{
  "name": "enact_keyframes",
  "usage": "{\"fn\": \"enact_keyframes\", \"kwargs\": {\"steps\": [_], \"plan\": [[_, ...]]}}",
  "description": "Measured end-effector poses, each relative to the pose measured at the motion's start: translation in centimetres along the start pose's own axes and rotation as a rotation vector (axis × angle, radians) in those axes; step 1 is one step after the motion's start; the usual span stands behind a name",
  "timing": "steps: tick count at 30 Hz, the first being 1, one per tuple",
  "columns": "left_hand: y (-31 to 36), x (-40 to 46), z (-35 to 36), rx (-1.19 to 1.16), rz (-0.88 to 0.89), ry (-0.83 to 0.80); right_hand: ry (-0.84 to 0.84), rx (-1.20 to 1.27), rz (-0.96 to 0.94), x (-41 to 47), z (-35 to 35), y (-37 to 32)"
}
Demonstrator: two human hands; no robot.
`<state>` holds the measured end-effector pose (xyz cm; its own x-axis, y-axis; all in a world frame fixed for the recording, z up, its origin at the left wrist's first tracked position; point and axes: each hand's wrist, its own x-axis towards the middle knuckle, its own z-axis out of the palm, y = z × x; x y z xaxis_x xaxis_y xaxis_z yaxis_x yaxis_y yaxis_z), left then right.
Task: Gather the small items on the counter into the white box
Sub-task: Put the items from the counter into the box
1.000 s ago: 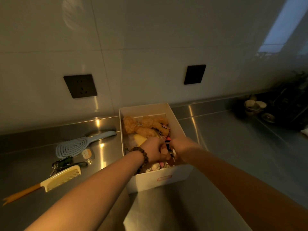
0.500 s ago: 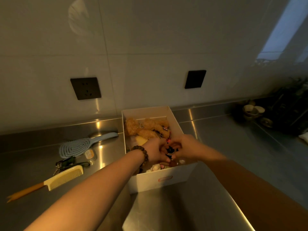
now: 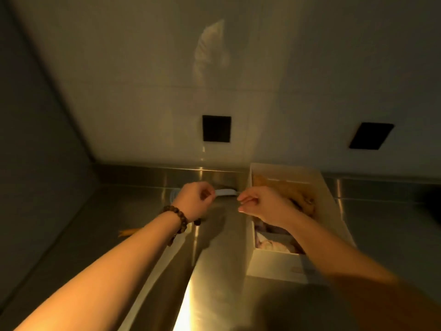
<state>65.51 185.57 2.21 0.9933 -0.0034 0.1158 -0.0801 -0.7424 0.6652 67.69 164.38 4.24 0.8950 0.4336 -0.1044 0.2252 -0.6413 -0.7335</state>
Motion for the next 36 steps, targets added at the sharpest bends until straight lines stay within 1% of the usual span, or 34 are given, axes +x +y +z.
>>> {"fn": "enact_keyframes", "kwargs": {"steps": [2,5,8,10,12,16,20,25,28,30,31,33,36], "plan": [[-3.8,-1.1,-1.5,0.071,-0.1,-0.001,-0.009,-0.088,-0.007,2.1,2.7,-1.7],[-8.7,-2.6,-2.6,0.131,-0.244,0.009,-0.051,-0.324,-0.019,5.3,6.8,-3.5],[-12.3,-3.5,-2.5,0.216,-0.319,-0.017,-0.048,-0.3,0.018,7.9,10.5,-3.6],[-14.0,-3.7,-1.8,0.269,-0.336,-0.103,-0.03,-0.255,0.05,9.3,12.6,-3.2],[-15.2,-3.9,-1.0,0.315,-0.325,-0.182,-0.005,-0.269,0.101,10.3,14.1,-2.5],[-17.2,-4.1,0.4,0.358,-0.286,-0.186,0.062,-0.353,0.17,11.5,16.2,-1.3],[-17.6,-4.0,0.8,0.401,-0.254,-0.147,0.095,-0.363,0.167,11.8,17.7,-0.8],[-16.9,-3.8,0.8,0.428,-0.341,-0.182,0.132,-0.38,0.164,11.7,18.5,-0.7],[-16.0,-4.0,0.7,0.279,-0.455,-0.182,0.13,-0.374,0.188,11.5,18.3,-0.7],[-15.2,-4.2,0.4,0.225,-0.495,-0.181,0.123,-0.348,0.203,11.1,18.0,-0.8],[-14.7,-4.4,0.1,0.202,-0.506,-0.162,0.125,-0.331,0.206,10.9,17.7,-0.9],[-13.6,-4.5,-0.8,0.131,-0.515,-0.071,0.148,-0.302,0.187,10.6,16.8,-1.4],[-11.3,-3.7,-2.8,0.049,-0.453,0.095,0.211,-0.236,0.095,10.2,14.1,-3.1]]}}
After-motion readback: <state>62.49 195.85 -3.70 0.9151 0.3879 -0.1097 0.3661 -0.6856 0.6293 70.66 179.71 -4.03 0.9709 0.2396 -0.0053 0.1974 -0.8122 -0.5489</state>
